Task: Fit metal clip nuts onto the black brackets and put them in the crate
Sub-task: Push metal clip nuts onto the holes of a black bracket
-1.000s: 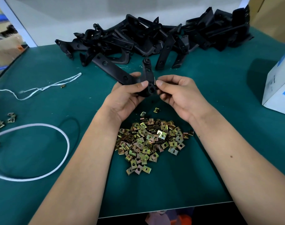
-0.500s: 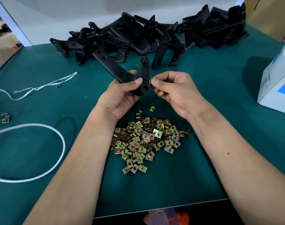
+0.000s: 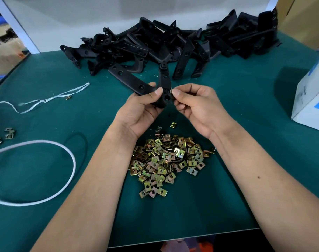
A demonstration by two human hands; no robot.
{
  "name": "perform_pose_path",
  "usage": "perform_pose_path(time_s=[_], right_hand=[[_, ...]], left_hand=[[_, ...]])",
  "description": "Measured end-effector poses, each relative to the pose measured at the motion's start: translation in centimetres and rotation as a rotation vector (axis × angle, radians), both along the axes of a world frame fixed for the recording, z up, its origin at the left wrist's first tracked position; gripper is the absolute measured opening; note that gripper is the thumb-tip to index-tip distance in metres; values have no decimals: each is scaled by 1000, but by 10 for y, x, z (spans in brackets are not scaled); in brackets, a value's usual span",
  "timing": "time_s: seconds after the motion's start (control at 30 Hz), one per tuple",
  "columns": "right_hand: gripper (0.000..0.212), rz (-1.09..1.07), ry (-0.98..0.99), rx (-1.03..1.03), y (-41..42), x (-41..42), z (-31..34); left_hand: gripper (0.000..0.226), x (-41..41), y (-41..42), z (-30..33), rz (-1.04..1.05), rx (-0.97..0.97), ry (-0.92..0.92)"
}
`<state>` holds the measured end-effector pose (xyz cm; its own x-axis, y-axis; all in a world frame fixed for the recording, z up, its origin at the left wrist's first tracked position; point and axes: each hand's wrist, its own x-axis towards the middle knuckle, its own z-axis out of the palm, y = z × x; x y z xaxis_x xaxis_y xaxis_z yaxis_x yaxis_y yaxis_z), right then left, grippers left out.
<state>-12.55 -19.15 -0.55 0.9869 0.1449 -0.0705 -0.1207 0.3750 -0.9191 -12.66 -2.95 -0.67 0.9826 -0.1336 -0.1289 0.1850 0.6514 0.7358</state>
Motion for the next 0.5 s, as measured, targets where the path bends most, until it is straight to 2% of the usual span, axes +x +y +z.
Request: perform_pose_path(time_s=[0.13, 0.3, 0.5], right_hand=[[6, 5, -13, -4, -2, 0, 1], [9, 68, 23, 84, -4, -1, 4], [10, 44, 19, -11, -8, 0, 3]], left_hand=[[37, 0, -2, 0, -1, -37, 0], [36, -1, -2, -1, -29, -88, 13], [34, 4, 3, 1, -47, 121, -75]])
